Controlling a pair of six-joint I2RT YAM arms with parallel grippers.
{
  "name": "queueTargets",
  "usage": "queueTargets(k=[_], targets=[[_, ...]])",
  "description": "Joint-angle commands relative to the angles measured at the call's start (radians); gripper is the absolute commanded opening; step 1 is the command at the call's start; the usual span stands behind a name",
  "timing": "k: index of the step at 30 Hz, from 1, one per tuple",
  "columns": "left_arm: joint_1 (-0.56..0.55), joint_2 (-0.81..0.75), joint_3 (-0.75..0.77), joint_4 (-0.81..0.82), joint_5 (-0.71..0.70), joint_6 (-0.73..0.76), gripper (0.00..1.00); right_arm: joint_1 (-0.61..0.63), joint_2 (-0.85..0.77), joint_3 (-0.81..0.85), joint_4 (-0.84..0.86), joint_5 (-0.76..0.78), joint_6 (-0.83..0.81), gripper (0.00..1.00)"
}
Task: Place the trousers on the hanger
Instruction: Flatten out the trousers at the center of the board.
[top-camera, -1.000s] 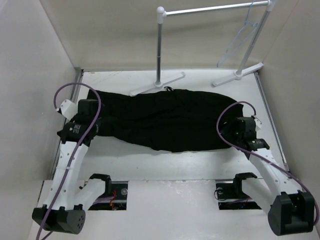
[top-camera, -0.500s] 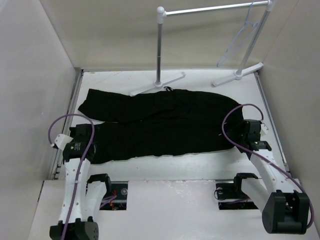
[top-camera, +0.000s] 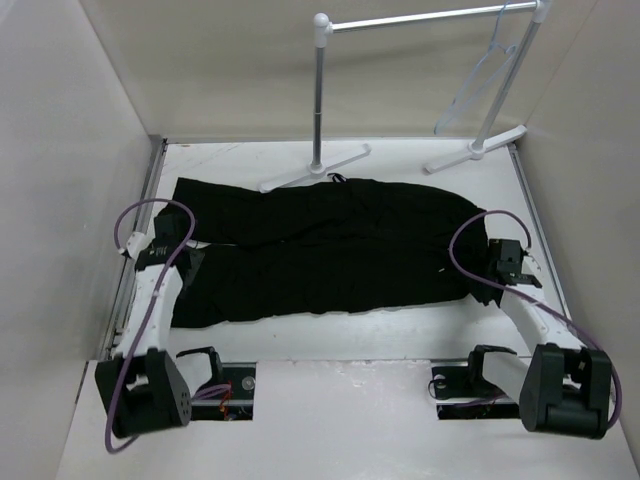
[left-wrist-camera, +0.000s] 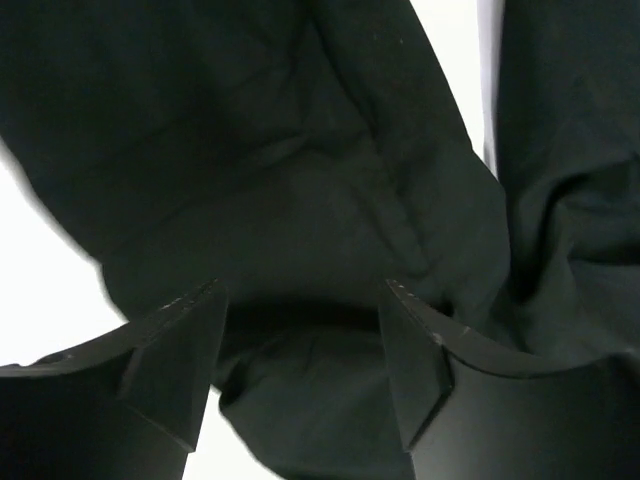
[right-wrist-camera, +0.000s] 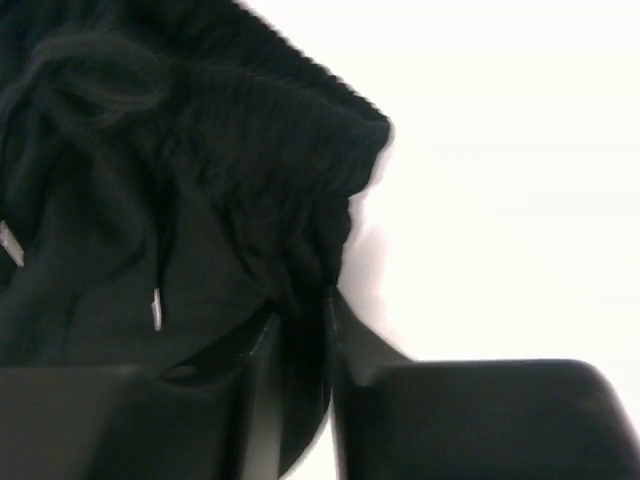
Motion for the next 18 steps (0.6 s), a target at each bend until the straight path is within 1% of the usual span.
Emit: queueTargets(k=[1,2,4,7,8,10,11,13,14,15,18], targets=[[0.019,0.104,-0.015,0.189,0.024,0.018,0.56,-0.069,0.036,0.058,0.038,0.016,0.024,0.18],[0.033,0.138,-0.020,0.212,0.024,0.018,0.55,-0.102,0.041,0.067,0.029,0.011,0.026,0.14],[0.052,0.182,-0.029,0.253,0.024,0.019,0.53,-0.147,0.018,0.072,-0.002,0.023,0.038,0.11],[0.072,0.213,-0.048,0.282,0.012,0.021,0.52,-0.207,-0.058,0.058,-0.045,0.062,0.047,0.11],[0.073,0.218,-0.049,0.284,0.010,0.022,0.52,-0.220,-0.080,0.055,-0.059,0.078,0.049,0.13],[0.075,0.227,-0.051,0.285,-0.014,0.029,0.52,-0.237,-0.115,0.047,-0.076,0.102,0.054,0.23],[0.079,0.233,-0.049,0.273,-0.031,0.029,0.52,-0.242,-0.132,0.043,-0.085,0.106,0.058,0.33],[0.087,0.221,-0.034,0.246,-0.031,0.024,0.53,-0.241,-0.166,0.047,-0.103,0.096,0.054,0.59],[0.085,0.201,-0.017,0.235,-0.029,0.024,0.54,-0.239,-0.189,0.061,-0.126,0.099,0.049,0.68],[0.078,0.181,0.007,0.227,-0.034,0.027,0.55,-0.231,-0.219,0.081,-0.151,0.109,0.038,0.74],[0.043,0.156,0.076,0.233,-0.028,0.036,0.56,-0.182,-0.304,0.136,-0.191,0.143,0.009,0.82]])
